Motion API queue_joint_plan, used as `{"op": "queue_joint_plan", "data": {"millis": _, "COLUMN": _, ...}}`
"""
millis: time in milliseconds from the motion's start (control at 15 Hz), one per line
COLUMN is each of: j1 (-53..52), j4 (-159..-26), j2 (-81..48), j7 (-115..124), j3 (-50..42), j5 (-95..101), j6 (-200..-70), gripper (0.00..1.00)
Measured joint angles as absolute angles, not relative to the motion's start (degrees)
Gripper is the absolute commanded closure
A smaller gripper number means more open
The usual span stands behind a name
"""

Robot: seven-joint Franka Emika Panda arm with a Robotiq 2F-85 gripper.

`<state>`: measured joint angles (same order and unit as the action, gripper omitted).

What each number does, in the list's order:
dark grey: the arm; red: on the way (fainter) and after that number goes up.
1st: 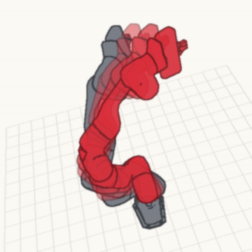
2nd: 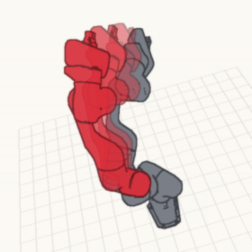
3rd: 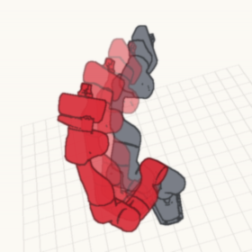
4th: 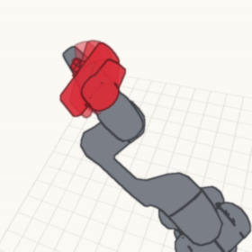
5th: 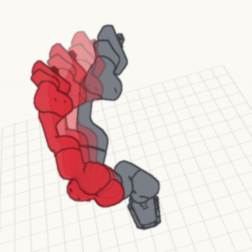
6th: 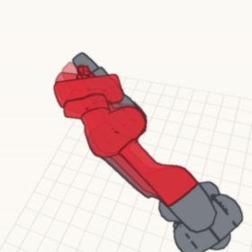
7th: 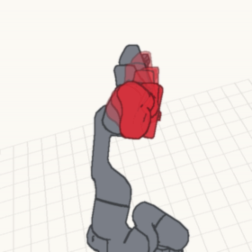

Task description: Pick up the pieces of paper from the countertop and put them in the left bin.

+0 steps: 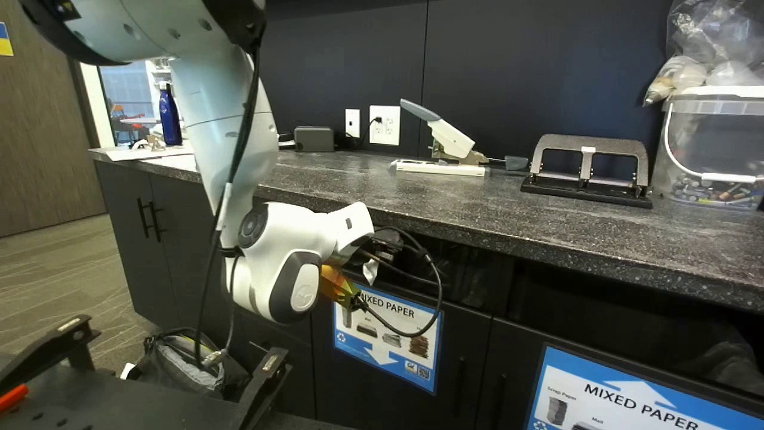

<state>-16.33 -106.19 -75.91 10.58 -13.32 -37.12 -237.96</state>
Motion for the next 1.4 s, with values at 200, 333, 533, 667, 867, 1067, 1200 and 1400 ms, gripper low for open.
{"op": "queue_joint_plan", "data": {"millis": 200, "j1": -11.2, "j4": -101.4, "j2": -76.4, "j7": 6.8, "j3": -10.0, "j5": -34.3, "j6": -237.8, "gripper": 0.91}}
{"op": "queue_joint_plan", "data": {"millis": 333, "j1": -8.7, "j4": -98.9, "j2": -76.9, "j7": 5.1, "j3": -8.4, "j5": -32.9, "j6": -237.5, "gripper": 0.91}}
{"op": "queue_joint_plan", "data": {"millis": 533, "j1": -6.4, "j4": -95.5, "j2": -78.3, "j7": 3.3, "j3": -6.9, "j5": -31.6, "j6": -236.9, "gripper": 0.64}}
{"op": "queue_joint_plan", "data": {"millis": 667, "j1": -5.8, "j4": -94.2, "j2": -78.9, "j7": 1.5, "j3": -6.6, "j5": -31.4, "j6": -235.2, "gripper": 0.59}}
{"op": "queue_joint_plan", "data": {"millis": 867, "j1": -4.8, "j4": -93.9, "j2": -78.7, "j7": 0.6, "j3": -5.9, "j5": -28.7, "j6": -230.0, "gripper": 0.34}}
{"op": "queue_joint_plan", "data": {"millis": 1067, "j1": -4.2, "j4": -95.4, "j2": -77.2, "j7": 0.6, "j3": -4.5, "j5": -26.0, "j6": -226.1, "gripper": 0.12}}
{"op": "queue_joint_plan", "data": {"millis": 1200, "j1": -4.2, "j4": -98.2, "j2": -74.8, "j7": 0.6, "j3": -3.5, "j5": -25.8, "j6": -224.8, "gripper": 0.0}}
{"op": "queue_joint_plan", "data": {"millis": 1400, "j1": -4.7, "j4": -105.6, "j2": -69.2, "j7": 0.7, "j3": -2.1, "j5": -26.6, "j6": -224.3, "gripper": 0.0}}
